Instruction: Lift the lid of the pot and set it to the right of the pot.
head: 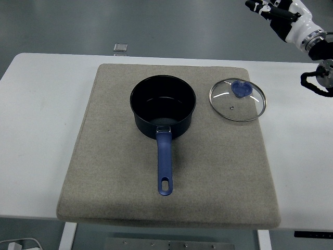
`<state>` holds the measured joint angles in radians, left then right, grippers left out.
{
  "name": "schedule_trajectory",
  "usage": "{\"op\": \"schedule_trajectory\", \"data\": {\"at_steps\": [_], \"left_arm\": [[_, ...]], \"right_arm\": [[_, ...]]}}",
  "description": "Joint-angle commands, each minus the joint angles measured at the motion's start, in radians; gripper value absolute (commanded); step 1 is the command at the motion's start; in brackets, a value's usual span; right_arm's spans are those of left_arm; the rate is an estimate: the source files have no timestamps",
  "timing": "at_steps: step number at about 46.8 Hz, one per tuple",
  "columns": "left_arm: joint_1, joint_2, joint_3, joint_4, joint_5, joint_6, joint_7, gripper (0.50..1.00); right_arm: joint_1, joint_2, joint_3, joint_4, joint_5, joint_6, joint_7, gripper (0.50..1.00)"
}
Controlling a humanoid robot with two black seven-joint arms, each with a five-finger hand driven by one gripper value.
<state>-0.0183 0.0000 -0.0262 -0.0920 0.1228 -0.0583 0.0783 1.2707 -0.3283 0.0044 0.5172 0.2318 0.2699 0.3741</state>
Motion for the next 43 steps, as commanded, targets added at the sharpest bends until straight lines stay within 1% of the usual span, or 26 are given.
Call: {"op": "schedule_trajectory", "data": {"at_steps": [1, 5, 15, 43], "left_arm": [[0.000, 0.000, 0.000, 0.000, 0.000, 0.000, 0.000, 1.000], [0.000, 0.000, 0.000, 0.000, 0.000, 0.000, 0.000, 1.000], [0.000, 0.000, 0.000, 0.000, 0.000, 0.000, 0.000, 1.000], [0.000, 0.000, 0.000, 0.000, 0.000, 0.000, 0.000, 1.000]], "right_arm": [[-0.010, 0.014, 0.000, -0.006, 0.009, 0.002, 0.000, 0.901], [-0.019, 0.029, 0.006, -0.006, 0.018, 0.005, 0.000, 0.901], [-0.034, 0.031, 0.042, -0.006, 0.012, -0.006, -0.001, 0.903], [-0.034, 0.028, 0.039, -0.031, -0.002, -0.020, 0.003, 0.903]]}}
